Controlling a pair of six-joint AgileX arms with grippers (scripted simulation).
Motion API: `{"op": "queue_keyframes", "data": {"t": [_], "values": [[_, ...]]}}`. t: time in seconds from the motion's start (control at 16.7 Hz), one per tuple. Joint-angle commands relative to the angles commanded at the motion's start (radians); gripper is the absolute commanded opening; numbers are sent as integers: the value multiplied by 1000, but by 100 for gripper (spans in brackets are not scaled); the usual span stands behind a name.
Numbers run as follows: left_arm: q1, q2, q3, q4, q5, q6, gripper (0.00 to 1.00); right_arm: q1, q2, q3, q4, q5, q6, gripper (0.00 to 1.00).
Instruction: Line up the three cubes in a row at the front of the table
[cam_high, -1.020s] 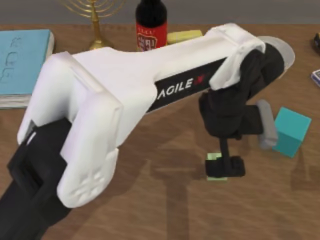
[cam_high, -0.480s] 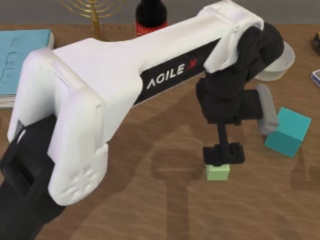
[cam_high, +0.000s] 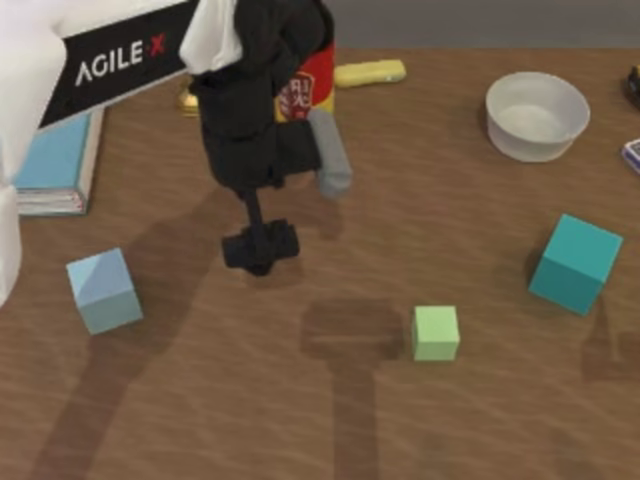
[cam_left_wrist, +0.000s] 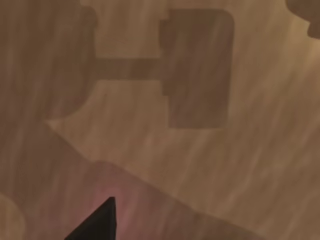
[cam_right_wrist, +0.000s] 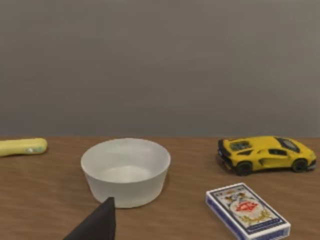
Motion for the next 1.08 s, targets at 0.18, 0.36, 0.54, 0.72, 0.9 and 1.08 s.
{"op": "queue_keyframes", "data": {"t": [0.18, 0.36, 0.54, 0.72, 0.9, 1.08], "values": [[177, -116, -217, 71, -4, 78, 100, 0, 0, 0, 0, 0, 0, 100], [313, -212, -362, 130, -7, 139, 100, 0, 0, 0, 0, 0, 0, 100], [362, -251, -412, 154, -8, 164, 100, 0, 0, 0, 0, 0, 0, 100], [362, -251, -412, 154, -8, 164, 100, 0, 0, 0, 0, 0, 0, 100], [359, -240, -418, 168, -8, 163, 100, 0, 0, 0, 0, 0, 0, 100], [361, -203, -465, 255, -8, 164, 100, 0, 0, 0, 0, 0, 0, 100]]}}
